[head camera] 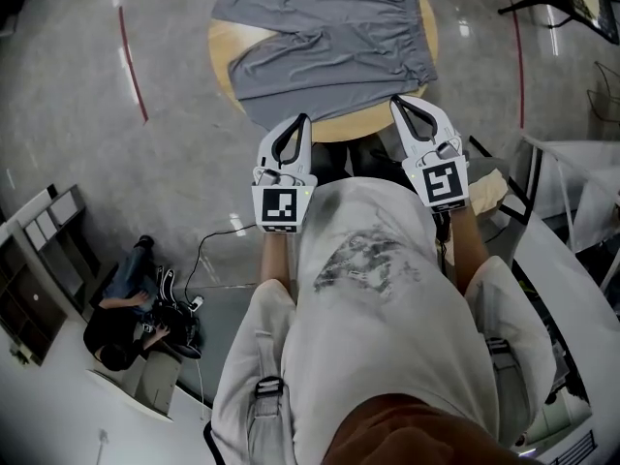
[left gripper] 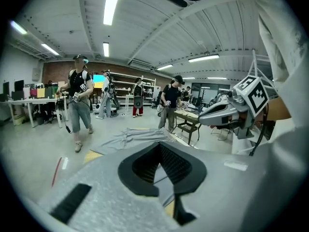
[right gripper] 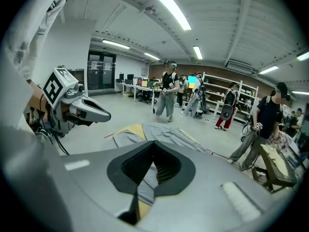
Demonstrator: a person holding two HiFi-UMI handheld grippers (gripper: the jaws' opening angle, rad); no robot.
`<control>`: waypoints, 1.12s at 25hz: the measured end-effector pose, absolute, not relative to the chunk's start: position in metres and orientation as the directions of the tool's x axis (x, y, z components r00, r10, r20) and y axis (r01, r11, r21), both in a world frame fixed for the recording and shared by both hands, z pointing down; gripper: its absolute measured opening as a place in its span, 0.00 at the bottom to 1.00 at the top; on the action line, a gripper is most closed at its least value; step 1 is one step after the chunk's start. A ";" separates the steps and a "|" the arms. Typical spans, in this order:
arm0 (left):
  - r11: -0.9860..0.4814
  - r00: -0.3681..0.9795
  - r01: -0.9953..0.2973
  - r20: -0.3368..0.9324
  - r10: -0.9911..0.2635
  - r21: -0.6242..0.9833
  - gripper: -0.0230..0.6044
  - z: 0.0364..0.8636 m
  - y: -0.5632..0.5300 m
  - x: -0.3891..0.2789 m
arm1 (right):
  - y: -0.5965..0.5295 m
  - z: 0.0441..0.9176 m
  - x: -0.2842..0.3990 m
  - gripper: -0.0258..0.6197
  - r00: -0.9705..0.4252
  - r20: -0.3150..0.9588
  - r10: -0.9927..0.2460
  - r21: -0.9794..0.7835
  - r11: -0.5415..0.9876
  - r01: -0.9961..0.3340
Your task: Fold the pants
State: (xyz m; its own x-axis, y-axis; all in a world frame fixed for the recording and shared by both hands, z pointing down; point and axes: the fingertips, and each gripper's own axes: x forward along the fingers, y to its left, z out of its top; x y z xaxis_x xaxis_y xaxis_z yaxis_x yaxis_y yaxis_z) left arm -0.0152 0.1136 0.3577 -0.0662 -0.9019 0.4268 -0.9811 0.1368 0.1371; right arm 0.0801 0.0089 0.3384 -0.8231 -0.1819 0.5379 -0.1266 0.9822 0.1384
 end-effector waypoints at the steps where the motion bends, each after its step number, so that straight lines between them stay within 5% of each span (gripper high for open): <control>1: 0.138 -0.066 -0.981 0.436 -0.898 0.135 0.05 0.363 0.114 -0.015 | 0.007 0.343 0.080 0.05 -0.821 0.543 -0.176 0.154 0.982 -0.109; 28: 0.060 0.025 -0.992 0.629 -0.777 0.112 0.10 0.490 0.138 -0.012 | -0.009 0.472 0.102 0.11 -0.670 0.730 -0.137 0.216 0.976 0.035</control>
